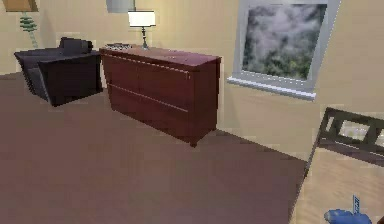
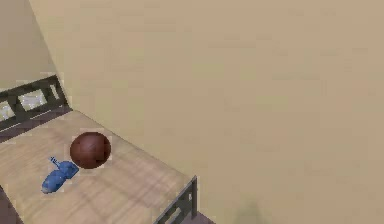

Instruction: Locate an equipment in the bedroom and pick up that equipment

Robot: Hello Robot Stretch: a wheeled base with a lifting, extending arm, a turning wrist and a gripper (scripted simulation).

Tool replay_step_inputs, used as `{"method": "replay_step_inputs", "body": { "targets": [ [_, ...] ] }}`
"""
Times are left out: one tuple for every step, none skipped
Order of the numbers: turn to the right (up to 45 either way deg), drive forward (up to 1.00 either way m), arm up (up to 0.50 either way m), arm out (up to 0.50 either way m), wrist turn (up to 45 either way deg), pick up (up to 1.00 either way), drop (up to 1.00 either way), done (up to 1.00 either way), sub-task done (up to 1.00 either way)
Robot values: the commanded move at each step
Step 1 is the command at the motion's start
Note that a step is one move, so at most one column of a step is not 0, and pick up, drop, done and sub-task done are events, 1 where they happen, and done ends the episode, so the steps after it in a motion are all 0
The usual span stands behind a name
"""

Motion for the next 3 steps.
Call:
{"method": "replay_step_inputs", "body": {
  "targets": [
    [-27.0,0.0,0.0,0.0,0.0,0.0,0.0,0.0,0.0],
    [18.0,0.0,0.0,0.0,0.0,0.0,0.0,0.0,0.0],
    [0.0,0.45,0.0,0.0,0.0,0.0,0.0,0.0,0.0]
  ]
}}
